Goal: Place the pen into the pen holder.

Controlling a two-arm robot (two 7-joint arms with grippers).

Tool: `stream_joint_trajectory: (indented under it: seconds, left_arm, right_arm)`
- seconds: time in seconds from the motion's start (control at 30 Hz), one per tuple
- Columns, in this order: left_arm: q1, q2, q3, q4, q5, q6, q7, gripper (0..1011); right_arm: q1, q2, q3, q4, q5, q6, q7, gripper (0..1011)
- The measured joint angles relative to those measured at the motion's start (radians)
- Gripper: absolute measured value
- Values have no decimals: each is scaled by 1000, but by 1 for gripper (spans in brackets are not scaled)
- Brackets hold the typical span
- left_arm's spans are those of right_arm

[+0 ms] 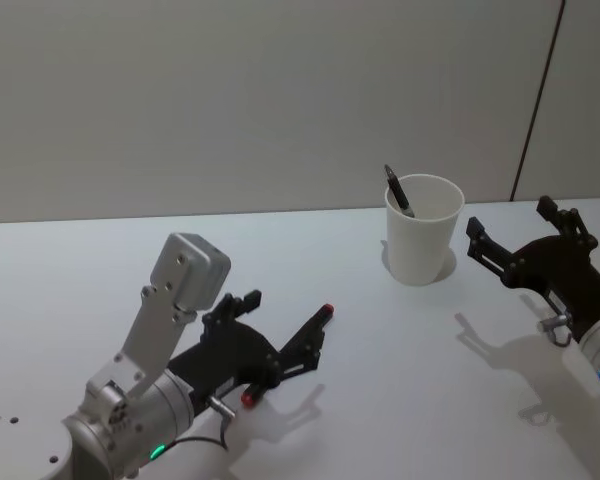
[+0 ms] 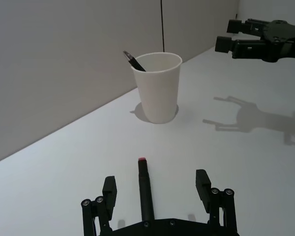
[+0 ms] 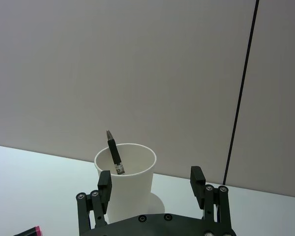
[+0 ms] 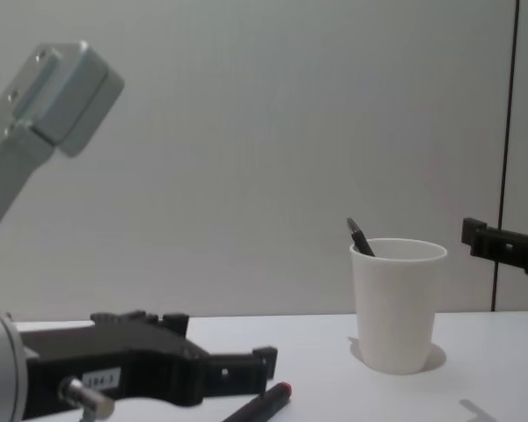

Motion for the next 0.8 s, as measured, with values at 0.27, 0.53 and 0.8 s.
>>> stream_joint_trajectory:
  seconds: [0.27, 0.53, 0.8]
  left_arm:
    - [15, 8, 6, -15, -8, 62, -8, 1001]
    - [23, 7, 13, -20, -3, 117, -3, 1001]
    - [25, -3, 16, -19, 9, 173, 25, 1001]
  right_arm:
    - [0, 0, 0, 0, 0, 0, 0, 1001]
    - [0, 0, 0, 0, 0, 0, 0, 1001]
    - [0, 0, 0, 0, 0, 0, 0, 1001]
